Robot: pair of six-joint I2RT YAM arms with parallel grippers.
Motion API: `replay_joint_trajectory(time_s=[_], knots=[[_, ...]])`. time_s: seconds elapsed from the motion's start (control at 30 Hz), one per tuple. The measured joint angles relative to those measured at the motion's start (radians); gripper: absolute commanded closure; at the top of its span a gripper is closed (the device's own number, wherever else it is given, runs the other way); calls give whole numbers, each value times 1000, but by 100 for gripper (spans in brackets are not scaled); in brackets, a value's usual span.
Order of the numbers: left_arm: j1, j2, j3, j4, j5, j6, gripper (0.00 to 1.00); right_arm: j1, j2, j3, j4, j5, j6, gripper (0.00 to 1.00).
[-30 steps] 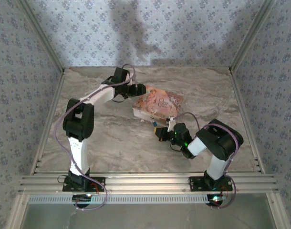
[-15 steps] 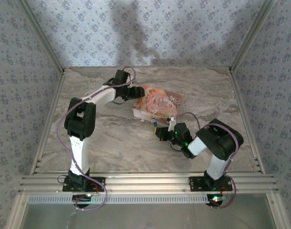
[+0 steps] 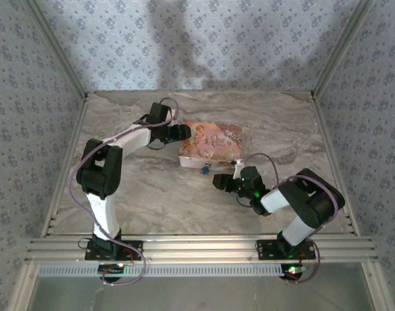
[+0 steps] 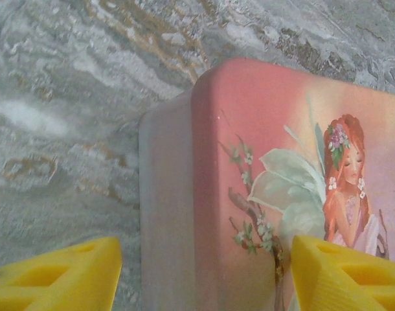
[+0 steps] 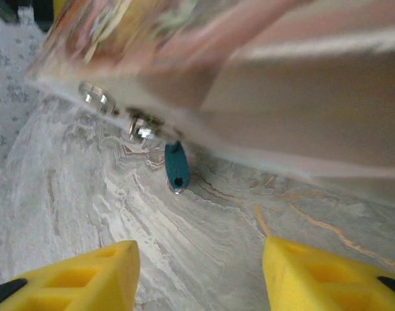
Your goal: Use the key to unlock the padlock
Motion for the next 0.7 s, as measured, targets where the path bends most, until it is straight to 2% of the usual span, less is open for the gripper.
replay_joint_trajectory(time_s=[0.2, 0.47, 0.7], knots=[[-2, -82, -114, 36, -16, -31, 32, -70, -71, 9, -67, -69, -47, 30], [-10, -163, -212, 62, -59, -60, 32, -137, -44, 97, -116, -184, -87, 28], [-19, -203, -258, 68, -72, -78, 32, -152, -32, 106, -77, -224, -111, 28]])
